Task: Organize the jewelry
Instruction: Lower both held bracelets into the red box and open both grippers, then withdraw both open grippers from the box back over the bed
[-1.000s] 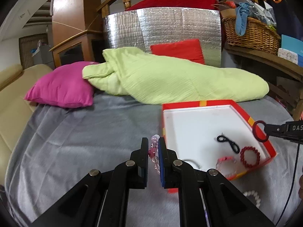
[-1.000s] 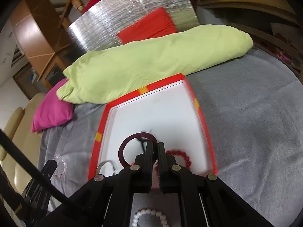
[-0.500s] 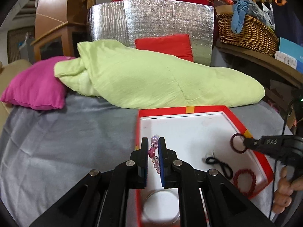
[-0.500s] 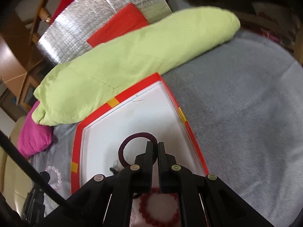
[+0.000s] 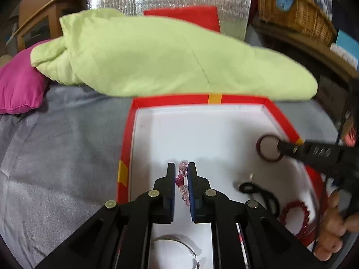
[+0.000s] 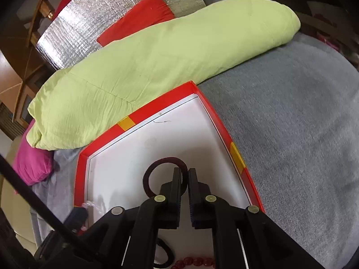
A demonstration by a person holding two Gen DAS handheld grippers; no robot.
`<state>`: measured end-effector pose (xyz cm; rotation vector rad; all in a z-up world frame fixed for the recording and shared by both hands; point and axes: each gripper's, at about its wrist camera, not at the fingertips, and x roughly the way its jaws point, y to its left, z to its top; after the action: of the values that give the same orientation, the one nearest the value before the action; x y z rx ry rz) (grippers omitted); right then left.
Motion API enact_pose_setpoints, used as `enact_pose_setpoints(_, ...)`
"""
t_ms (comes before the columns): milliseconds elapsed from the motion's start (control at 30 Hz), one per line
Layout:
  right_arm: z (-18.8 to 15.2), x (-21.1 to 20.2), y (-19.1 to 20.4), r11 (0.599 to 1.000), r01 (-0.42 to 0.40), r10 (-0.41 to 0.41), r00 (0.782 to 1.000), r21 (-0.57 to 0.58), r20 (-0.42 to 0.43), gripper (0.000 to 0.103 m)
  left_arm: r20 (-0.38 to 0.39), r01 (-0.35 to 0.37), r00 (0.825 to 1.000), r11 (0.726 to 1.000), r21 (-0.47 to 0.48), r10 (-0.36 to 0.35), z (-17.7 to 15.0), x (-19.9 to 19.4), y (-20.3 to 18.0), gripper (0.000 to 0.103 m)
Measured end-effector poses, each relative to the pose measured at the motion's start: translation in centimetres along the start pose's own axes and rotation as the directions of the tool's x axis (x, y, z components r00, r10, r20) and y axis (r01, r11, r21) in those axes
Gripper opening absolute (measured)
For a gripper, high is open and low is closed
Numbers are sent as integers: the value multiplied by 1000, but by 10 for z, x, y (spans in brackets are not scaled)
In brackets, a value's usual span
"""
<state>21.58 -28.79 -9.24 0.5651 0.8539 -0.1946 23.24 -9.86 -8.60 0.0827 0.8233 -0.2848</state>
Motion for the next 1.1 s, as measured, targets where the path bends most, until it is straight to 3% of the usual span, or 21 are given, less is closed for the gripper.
enact_pose_setpoints(33, 0, 0, 0, 1000, -3, 3, 1000, -2, 2, 8, -13, -1, 1000, 1000, 3, 1, -1, 2, 0, 14)
enact_pose_setpoints(100, 1, -4, -2, 1000, -10, 10, 1000, -4, 8, 8, -25, -1, 1000, 1000, 7, 1, -2, 2, -2, 29)
enact_pose_setpoints(167, 3, -8, -5, 1000, -24, 24, 1000, 2, 14, 15, -1, -23, 1000, 1000, 11, 23, -3, -5, -3, 56)
enact_pose_setpoints(200, 4, -10, -5, 999, -36, 36, 999, 6, 14, 19, 16, -34, 999, 999, 14, 34, -3, -10, -4, 58)
enact_pose_setpoints(233, 5, -12, -7, 999, -48, 47, 999, 10, 16, 25, 23, -42, 999, 999, 19, 42, -2, -13, -4, 58)
enact_pose_setpoints(400, 6, -27, -12, 998, -59, 58, 998, 20, 30, 25, 43, -111, 993, 994, 8, 110, -2, -35, 4, 60)
enact_pose_setpoints(467, 5, -34, -13, 998, -67, 66, 997, 19, 36, 25, 52, -167, 985, 986, 3, 166, -4, -45, 9, 65)
enact_pose_setpoints(767, -15, -60, -4, 995, -70, 70, 998, -64, 2, 25, 63, -297, 951, 950, -93, 303, -19, -82, 50, 70)
enact_pose_setpoints(1000, -30, -75, 5, 986, -76, 72, 997, -145, -31, 25, 53, -358, 931, 931, -67, 362, -47, -97, 59, 71)
enact_pose_setpoints(1100, -36, -85, 10, 982, -83, 79, 996, -170, -31, 25, 30, -331, 942, 942, -51, 333, -61, -101, 56, 71)
